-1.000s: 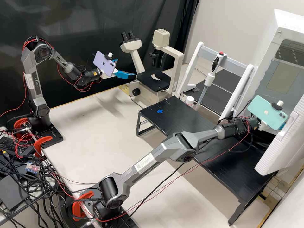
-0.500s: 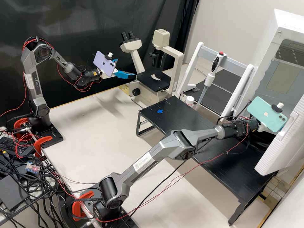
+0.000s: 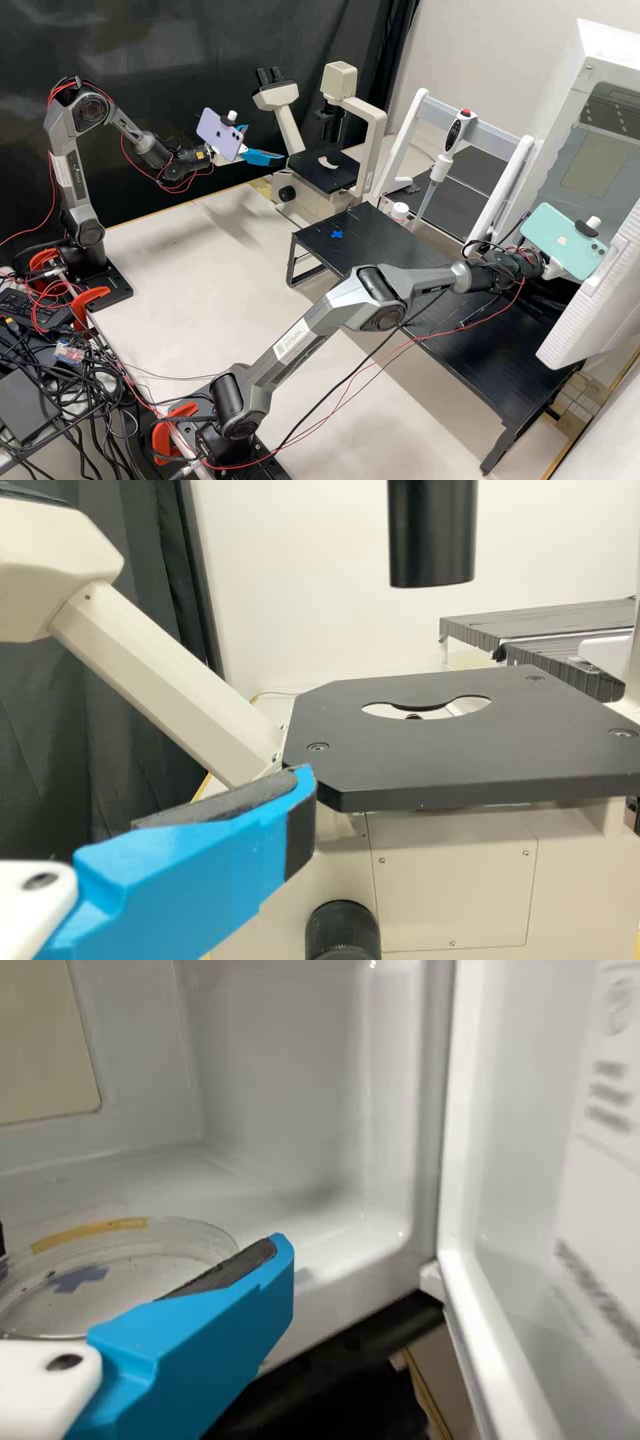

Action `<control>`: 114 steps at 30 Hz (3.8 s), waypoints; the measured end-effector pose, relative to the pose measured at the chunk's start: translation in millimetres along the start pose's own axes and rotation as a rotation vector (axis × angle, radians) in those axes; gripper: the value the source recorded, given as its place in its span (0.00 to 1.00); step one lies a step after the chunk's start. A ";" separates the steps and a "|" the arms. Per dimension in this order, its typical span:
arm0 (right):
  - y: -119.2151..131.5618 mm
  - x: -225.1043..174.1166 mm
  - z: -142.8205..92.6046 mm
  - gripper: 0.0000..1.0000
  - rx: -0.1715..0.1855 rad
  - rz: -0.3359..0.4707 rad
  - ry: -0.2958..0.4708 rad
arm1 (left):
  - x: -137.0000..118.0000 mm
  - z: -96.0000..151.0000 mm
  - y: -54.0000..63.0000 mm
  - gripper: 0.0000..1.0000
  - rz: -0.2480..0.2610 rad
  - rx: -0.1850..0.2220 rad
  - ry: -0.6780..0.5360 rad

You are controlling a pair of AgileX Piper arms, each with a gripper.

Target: Move the petri dish to the microscope

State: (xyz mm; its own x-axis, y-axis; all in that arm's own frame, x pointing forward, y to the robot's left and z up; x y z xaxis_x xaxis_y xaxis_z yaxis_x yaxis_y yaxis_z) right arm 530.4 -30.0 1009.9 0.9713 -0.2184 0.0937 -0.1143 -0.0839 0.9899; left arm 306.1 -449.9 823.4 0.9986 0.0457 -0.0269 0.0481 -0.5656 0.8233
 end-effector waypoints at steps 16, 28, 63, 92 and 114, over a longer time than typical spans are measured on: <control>2.7 -7.3 -0.7 0.00 -0.014 -0.014 0.005 | 0.0 0.0 0.0 1.00 0.000 0.000 0.000; 6.7 -35.6 -1.2 0.00 -0.037 -0.064 -0.014 | 0.0 0.0 0.0 1.00 0.000 0.000 0.000; 4.8 -201.7 14.4 0.00 -0.049 -0.241 -0.012 | 0.0 0.0 0.0 1.00 0.000 0.000 0.000; -75.2 -313.2 -84.0 0.00 -0.153 -0.405 0.306 | 0.0 0.0 0.0 1.00 0.000 0.000 0.000; -85.9 -309.1 -88.6 0.00 -0.148 -0.431 0.292 | 0.0 0.0 0.0 1.00 0.000 0.000 0.000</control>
State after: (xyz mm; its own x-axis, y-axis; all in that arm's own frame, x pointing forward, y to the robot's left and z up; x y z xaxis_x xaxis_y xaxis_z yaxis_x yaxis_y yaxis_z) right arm 258.4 130.9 905.4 0.9437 0.0862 -0.3193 0.3173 0.0366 0.9476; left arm 306.1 -449.9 823.4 0.9986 0.0457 -0.0269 0.0481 -0.5656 0.8233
